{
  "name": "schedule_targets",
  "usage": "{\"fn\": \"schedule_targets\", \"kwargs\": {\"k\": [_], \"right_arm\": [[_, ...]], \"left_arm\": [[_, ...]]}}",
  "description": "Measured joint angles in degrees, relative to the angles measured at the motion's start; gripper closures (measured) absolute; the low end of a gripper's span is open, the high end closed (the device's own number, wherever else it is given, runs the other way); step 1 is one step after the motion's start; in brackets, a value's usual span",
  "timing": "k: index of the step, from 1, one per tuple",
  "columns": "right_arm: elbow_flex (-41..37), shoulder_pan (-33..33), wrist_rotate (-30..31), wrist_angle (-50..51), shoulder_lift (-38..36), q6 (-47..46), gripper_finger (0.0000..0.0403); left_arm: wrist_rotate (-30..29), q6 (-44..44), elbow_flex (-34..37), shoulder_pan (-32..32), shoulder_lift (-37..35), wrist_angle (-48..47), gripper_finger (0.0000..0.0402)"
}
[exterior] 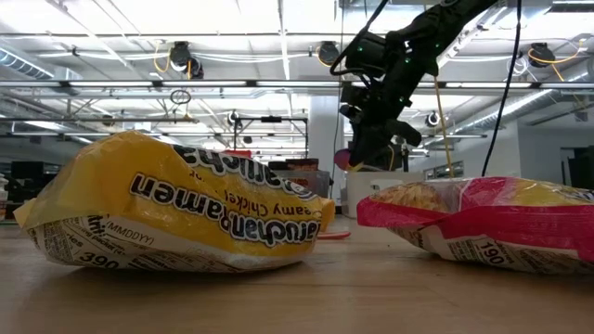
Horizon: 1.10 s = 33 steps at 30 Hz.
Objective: Pick & Place Food Item
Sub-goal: Put the right blue green spoon into the white bin
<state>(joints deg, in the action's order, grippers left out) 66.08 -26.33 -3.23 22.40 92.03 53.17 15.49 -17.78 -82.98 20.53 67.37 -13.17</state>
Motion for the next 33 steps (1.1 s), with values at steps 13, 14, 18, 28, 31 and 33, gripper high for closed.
{"fn": "schedule_targets", "kwargs": {"k": [13,14,18,28,31,33], "right_arm": [[0.0,0.0,0.05,-0.81,0.0,0.0,0.0399],[0.0,0.0,0.05,-0.8,0.0,0.0,0.0399],[0.0,0.0,0.02,-0.79,0.0,0.0,0.0399],[0.02,-0.78,0.0,0.41,0.9,0.46,0.0399],[0.02,-1.46,0.27,0.54,1.97,0.5,0.0399],[0.02,-1.85,0.46,0.31,2.74,0.52,0.0399]], "left_arm": [[-0.02,-0.42,0.0,0.0,0.0,-0.02,0.0172],[0.0,-0.42,0.0,0.0,0.0,-0.02,0.0172],[0.0,-0.55,0.0,0.0,0.0,-0.02,0.0172],[0.0,-0.4,0.0,0.0,0.0,-0.35,0.0172],[0.0,-0.18,0.0,0.0,0.0,-0.35,0.0172],[0.02,-0.09,0.0,0.0,0.0,-0.35,0.0172]]}}
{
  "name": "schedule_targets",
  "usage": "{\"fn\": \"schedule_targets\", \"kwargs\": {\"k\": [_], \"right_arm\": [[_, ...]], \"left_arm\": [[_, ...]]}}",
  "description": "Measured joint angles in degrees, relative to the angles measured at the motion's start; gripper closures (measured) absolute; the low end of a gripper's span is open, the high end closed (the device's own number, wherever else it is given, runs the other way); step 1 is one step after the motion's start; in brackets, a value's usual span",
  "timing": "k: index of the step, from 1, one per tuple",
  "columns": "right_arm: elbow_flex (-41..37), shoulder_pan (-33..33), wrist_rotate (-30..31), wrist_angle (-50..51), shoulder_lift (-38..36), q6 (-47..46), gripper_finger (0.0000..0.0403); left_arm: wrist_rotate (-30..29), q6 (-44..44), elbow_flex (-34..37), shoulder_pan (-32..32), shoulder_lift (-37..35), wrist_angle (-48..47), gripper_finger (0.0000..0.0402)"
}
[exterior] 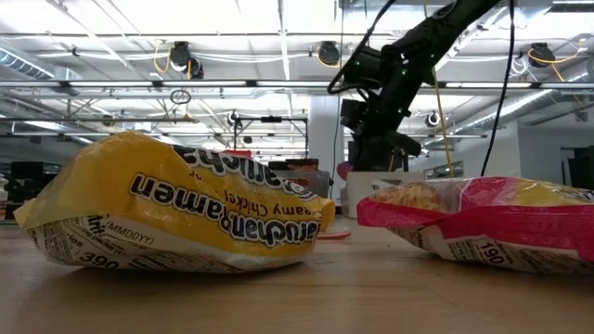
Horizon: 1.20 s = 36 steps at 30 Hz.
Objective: Pick & Place Food Item
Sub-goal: Put the right blue green spoon into the white bin
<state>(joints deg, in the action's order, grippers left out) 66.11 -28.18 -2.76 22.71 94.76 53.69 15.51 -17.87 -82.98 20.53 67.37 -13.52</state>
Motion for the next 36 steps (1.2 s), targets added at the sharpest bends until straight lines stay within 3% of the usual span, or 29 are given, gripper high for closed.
{"fn": "schedule_targets", "kwargs": {"k": [18,36], "right_arm": [[0.0,-4.13,-0.61,2.18,1.09,6.45,0.0399],[-0.3,-5.2,-6.67,1.5,1.7,7.04,0.0399]], "left_arm": [[-0.55,0.23,0.0,0.04,0.0,-0.44,0.0172],[-0.61,1.2,0.02,1.36,0.0,0.09,0.0172]]}}
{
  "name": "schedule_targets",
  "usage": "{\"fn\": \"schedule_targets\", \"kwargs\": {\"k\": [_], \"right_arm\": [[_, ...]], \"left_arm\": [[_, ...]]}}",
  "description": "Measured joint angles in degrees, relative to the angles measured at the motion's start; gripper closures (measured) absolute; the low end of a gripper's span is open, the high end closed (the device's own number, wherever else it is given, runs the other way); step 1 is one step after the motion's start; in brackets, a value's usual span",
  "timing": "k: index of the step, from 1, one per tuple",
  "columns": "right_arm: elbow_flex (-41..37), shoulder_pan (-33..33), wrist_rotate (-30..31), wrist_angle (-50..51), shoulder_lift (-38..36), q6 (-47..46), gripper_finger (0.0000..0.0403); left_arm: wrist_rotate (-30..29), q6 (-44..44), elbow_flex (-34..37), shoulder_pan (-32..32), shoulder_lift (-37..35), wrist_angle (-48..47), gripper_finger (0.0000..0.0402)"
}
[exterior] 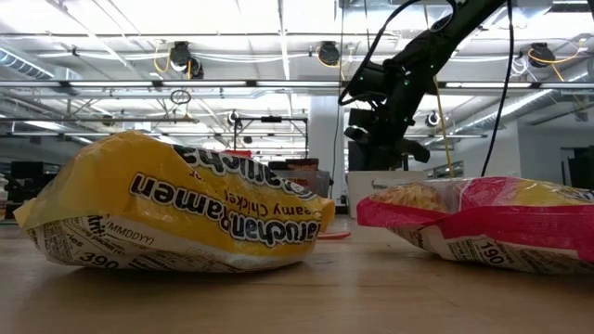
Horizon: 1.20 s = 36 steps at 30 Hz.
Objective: Pick & Place Food Item
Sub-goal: Put the right blue green spoon into the white bin
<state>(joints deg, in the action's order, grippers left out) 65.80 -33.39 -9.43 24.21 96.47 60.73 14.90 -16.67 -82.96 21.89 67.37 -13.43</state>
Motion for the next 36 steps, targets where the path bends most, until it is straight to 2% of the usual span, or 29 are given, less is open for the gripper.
{"fn": "schedule_targets", "kwargs": {"k": [7,20,24,29,36], "right_arm": [[-2.5,0.01,0.41,-3.39,-0.09,-1.4,0.0388],[-2.76,0.11,0.81,-5.38,0.0,-3.29,0.0289],[-2.76,0.13,3.35,-7.05,0.0,-5.69,0.0268],[-2.76,0.13,6.26,-7.39,-0.62,-6.05,0.0257],[-2.75,0.13,6.38,-8.96,-4.56,-8.12,0.0262]], "left_arm": [[0.02,-0.01,0.0,0.0,0.0,0.0,0.0172],[0.02,-0.02,0.0,0.0,0.0,-0.02,0.0172],[0.02,-0.02,0.0,0.0,0.0,-0.02,0.0172],[0.02,-0.02,0.0,0.0,0.0,-0.02,0.0172],[0.02,0.31,0.0,0.0,0.0,0.0,0.0172]]}}
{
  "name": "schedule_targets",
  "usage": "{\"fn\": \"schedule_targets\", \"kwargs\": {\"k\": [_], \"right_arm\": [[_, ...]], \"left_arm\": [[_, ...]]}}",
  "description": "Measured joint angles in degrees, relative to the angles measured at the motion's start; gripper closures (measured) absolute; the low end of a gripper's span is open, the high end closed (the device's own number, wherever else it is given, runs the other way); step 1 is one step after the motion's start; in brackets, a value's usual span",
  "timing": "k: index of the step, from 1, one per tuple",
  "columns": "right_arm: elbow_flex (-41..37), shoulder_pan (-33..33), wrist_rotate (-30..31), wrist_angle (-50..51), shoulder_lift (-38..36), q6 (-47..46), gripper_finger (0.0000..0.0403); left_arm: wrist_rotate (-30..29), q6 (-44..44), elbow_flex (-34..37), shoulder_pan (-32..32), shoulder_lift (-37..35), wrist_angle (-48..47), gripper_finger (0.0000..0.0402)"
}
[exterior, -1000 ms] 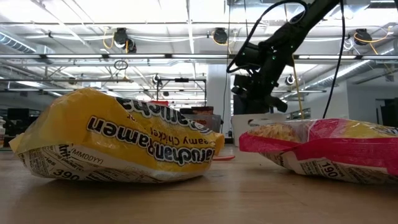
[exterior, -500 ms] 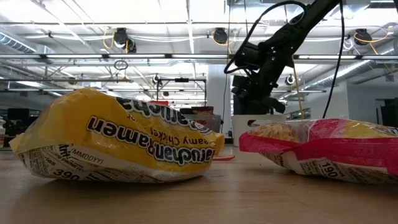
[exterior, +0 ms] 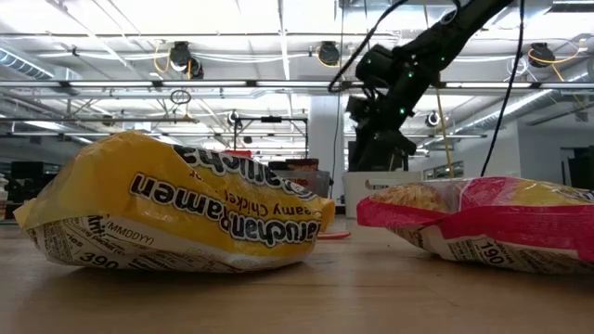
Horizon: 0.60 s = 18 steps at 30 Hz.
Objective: Pick & Place Food Item
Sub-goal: Put the right blue green spoon into the white bin, then put the blue green spoon into the white bin
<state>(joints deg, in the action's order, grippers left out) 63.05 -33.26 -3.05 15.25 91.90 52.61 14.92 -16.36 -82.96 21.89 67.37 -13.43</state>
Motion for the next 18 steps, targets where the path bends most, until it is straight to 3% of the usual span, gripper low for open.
{"fn": "schedule_targets", "kwargs": {"k": [11,18], "right_arm": [[0.09,0.76,0.0,-1.22,-6.58,-4.95,0.0263],[0.02,2.09,-0.24,-12.03,-12.72,-25.03,0.0264]], "left_arm": [[0.0,0.15,0.0,0.0,0.0,0.06,0.0172],[0.05,0.63,0.0,0.46,0.0,0.04,0.0172]]}}
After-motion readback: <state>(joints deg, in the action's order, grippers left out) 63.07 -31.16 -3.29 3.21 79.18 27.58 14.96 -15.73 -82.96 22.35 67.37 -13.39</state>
